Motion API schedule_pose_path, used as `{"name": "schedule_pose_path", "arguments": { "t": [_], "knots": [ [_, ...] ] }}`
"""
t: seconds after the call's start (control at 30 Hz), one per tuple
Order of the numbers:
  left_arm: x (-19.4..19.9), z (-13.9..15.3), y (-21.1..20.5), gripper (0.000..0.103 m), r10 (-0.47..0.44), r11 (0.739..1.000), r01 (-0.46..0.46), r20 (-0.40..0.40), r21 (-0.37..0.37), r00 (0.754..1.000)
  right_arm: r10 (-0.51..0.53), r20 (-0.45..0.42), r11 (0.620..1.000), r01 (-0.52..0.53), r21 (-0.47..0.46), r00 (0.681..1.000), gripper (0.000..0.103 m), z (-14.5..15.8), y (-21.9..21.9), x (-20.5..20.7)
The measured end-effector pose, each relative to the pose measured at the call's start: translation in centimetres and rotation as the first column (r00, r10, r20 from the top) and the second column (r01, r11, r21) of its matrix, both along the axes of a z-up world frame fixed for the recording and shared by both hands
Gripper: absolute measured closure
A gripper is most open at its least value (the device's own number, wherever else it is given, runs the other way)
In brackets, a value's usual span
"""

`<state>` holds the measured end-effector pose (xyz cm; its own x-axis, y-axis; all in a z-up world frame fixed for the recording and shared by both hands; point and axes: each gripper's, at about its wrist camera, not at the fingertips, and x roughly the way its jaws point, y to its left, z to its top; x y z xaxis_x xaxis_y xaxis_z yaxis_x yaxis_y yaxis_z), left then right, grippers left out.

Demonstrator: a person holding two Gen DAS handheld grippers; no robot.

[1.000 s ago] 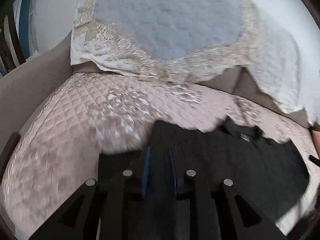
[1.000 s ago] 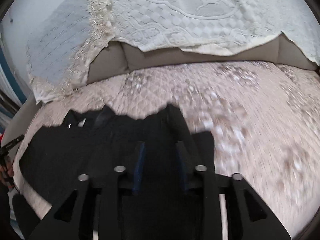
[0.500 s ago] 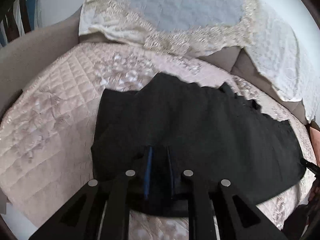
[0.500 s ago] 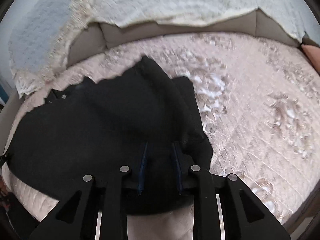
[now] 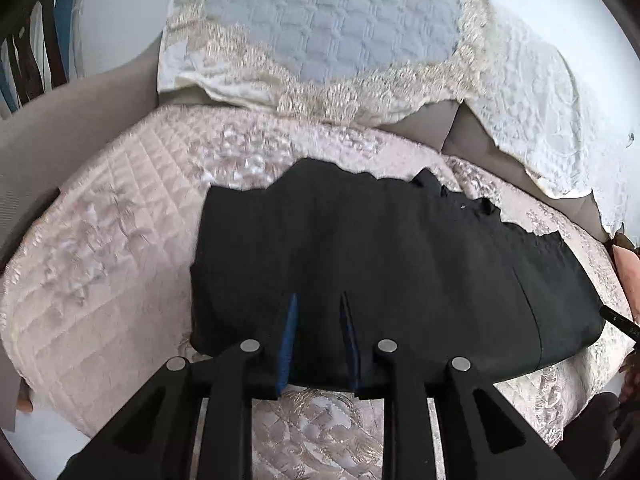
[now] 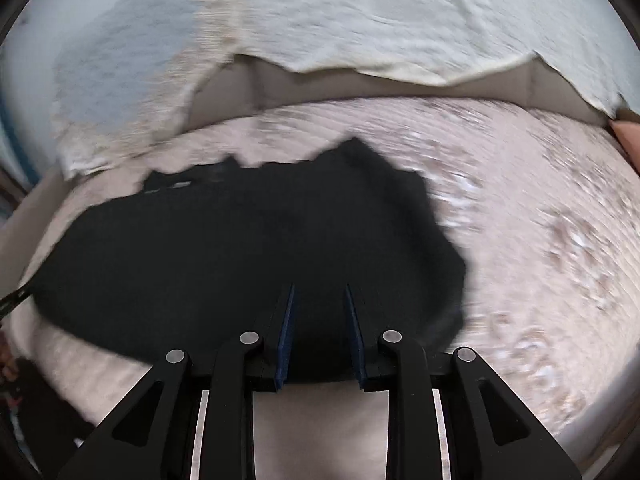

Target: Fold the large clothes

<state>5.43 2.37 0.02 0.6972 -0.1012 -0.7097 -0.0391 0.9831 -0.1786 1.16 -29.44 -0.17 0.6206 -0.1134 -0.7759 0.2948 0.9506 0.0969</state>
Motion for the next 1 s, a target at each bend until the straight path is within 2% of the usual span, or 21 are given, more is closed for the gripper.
{"name": "schedule_pose_path", "arguments": {
  "t": [0.07,0.17,0.27,0.33,0.47,0.57,0.67,0.83,0.9,1.0],
  "knots": [
    [0.0,-0.4,0.4,0.075,0.024,0.999,-0.024,-0.004,0.023,1.000,0.074,0.013,0.997,-0.075,0.030,0.997,0.078,-0.2,3.2,0.6],
    [0.2,-2.3,1.7,0.075,0.072,0.997,-0.071,-0.082,0.020,0.994,0.173,0.020,0.983,-0.174,0.064,0.985,0.078,-1.3,7.6,1.9],
    [-0.5,-2.6,1.5,0.075,0.056,0.998,-0.053,-0.083,0.037,0.995,0.257,-0.005,0.963,-0.255,0.081,0.967,0.078,-2.8,11.4,3.5],
    [-0.7,-2.2,1.2,0.075,0.049,0.998,-0.044,-0.087,0.051,0.995,0.284,-0.022,0.956,-0.281,0.083,0.959,0.078,-3.1,12.9,4.2],
    [-1.4,-0.6,2.4,0.075,0.069,0.997,-0.070,-0.053,-0.023,0.996,0.328,-0.012,0.942,-0.325,0.082,0.945,0.078,-2.6,15.0,5.7],
    [-0.8,0.0,3.6,0.064,0.103,0.994,-0.104,-0.028,-0.017,0.994,0.353,0.003,0.933,-0.352,0.070,0.936,0.078,-2.2,16.3,7.1],
    [0.9,-0.3,5.1,0.063,0.147,0.989,-0.148,-0.048,-0.012,0.988,0.372,0.007,0.926,-0.372,0.066,0.928,0.078,-2.2,17.9,8.5],
    [3.5,-2.1,7.0,0.062,0.165,0.983,-0.172,-0.102,-0.070,0.981,0.402,0.001,0.913,-0.400,0.082,0.916,0.078,-3.3,20.0,10.2],
    [3.9,-3.3,7.1,0.062,0.163,0.981,-0.174,-0.131,-0.081,0.978,0.420,-0.024,0.905,-0.417,0.085,0.907,0.078,-4.6,20.9,10.7],
    [3.1,-4.1,6.9,0.061,0.156,0.980,-0.168,-0.115,-0.104,0.981,0.442,-0.090,0.896,-0.436,0.081,0.892,0.078,-6.8,21.6,10.8]
  ]
}}
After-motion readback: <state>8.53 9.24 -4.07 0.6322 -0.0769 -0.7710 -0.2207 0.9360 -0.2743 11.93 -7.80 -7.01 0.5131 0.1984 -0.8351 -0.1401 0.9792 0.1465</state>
